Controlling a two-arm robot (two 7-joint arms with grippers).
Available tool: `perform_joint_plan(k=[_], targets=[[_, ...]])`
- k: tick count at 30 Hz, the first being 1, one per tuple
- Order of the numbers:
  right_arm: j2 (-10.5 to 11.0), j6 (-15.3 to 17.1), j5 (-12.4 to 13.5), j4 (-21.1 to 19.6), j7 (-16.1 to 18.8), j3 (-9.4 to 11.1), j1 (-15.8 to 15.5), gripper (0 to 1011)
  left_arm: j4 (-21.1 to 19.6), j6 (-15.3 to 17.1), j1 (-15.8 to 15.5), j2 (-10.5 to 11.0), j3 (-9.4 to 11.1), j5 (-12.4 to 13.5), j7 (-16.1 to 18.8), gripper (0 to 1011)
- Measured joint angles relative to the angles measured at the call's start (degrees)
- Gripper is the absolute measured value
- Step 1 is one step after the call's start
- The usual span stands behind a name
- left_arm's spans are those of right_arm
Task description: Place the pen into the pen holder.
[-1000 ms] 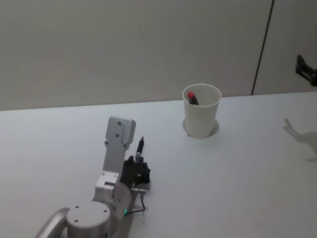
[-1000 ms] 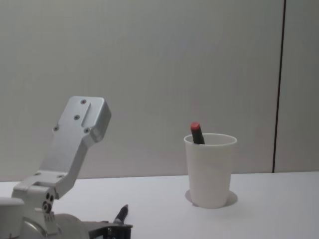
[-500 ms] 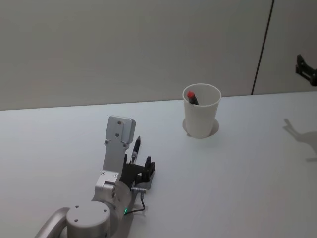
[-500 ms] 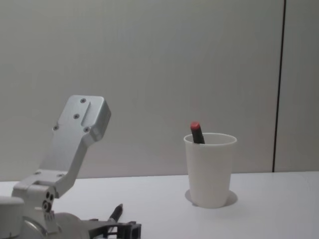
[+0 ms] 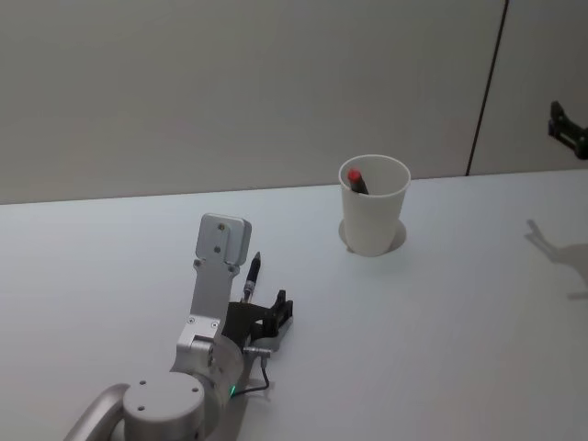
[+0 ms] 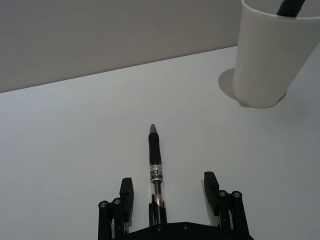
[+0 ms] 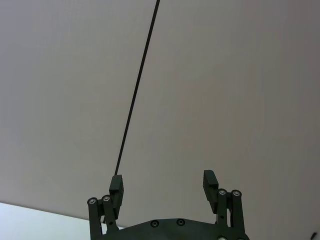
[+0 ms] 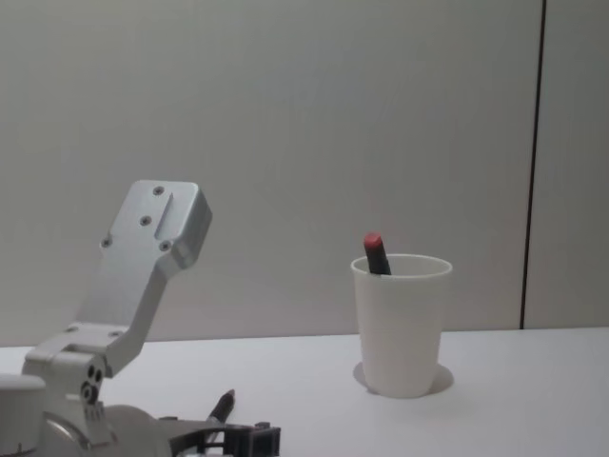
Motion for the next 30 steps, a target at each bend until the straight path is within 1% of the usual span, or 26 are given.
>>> perform_joint_plan(k=[3, 4, 5, 7, 8, 9, 10, 11, 13, 14, 15, 17, 20, 25, 30], targets=[[0.0, 0.0, 0.0, 0.0, 0.0, 0.0, 0.0, 1001, 0.0, 0.0, 0.0, 0.0, 0.0, 0.0, 0.0, 832], [0.0, 0.0, 0.0, 0.0, 0.0, 0.0, 0.0, 1001, 0.0, 0.0, 0.0, 0.0, 0.0, 0.0, 0.0, 777], [0.0, 0.0, 0.0, 0.0, 0.0, 0.0, 0.0, 1001, 0.0, 0.0, 0.0, 0.0, 0.0, 0.0, 0.0, 777], [0.0, 0.0, 0.0, 0.0, 0.0, 0.0, 0.0, 1001, 0.0, 0.0, 0.0, 0.0, 0.0, 0.0, 0.0, 698], [0.0, 0.0, 0.0, 0.0, 0.0, 0.0, 0.0, 1001, 0.0, 0.0, 0.0, 0.0, 0.0, 0.0, 0.0, 698], [0.0, 0.0, 0.0, 0.0, 0.0, 0.0, 0.0, 1001, 0.0, 0.0, 0.0, 0.0, 0.0, 0.0, 0.0, 639], [0.0, 0.0, 0.0, 0.0, 0.0, 0.0, 0.0, 1001, 0.0, 0.0, 0.0, 0.0, 0.0, 0.0, 0.0, 617], [0.0, 0.0, 0.0, 0.0, 0.0, 0.0, 0.0, 1001, 0.0, 0.0, 0.0, 0.0, 0.0, 0.0, 0.0, 558], [0.0, 0.0, 0.0, 0.0, 0.0, 0.0, 0.0, 1001, 0.0, 0.0, 0.0, 0.0, 0.0, 0.0, 0.0, 516], [0.0, 0.0, 0.0, 0.0, 0.0, 0.0, 0.0, 1001, 0.0, 0.0, 0.0, 0.0, 0.0, 0.0, 0.0, 451], [0.0, 0.0, 0.0, 0.0, 0.0, 0.0, 0.0, 1001, 0.0, 0.0, 0.0, 0.0, 0.0, 0.0, 0.0, 430], [0.0, 0.0, 0.0, 0.0, 0.0, 0.0, 0.0, 1001, 0.0, 0.0, 0.0, 0.0, 0.0, 0.0, 0.0, 350], [0.0, 0.0, 0.0, 0.0, 0.0, 0.0, 0.0, 1001, 0.0, 0.0, 0.0, 0.0, 0.0, 0.0, 0.0, 290], [0.0, 0.0, 0.0, 0.0, 0.0, 0.0, 0.0, 1001, 0.0, -0.1, 0.0, 0.0, 0.0, 0.0, 0.0, 117], [0.0, 0.0, 0.0, 0.0, 0.0, 0.0, 0.0, 1001, 0.0, -0.2, 0.0, 0.0, 0.0, 0.0, 0.0, 87]])
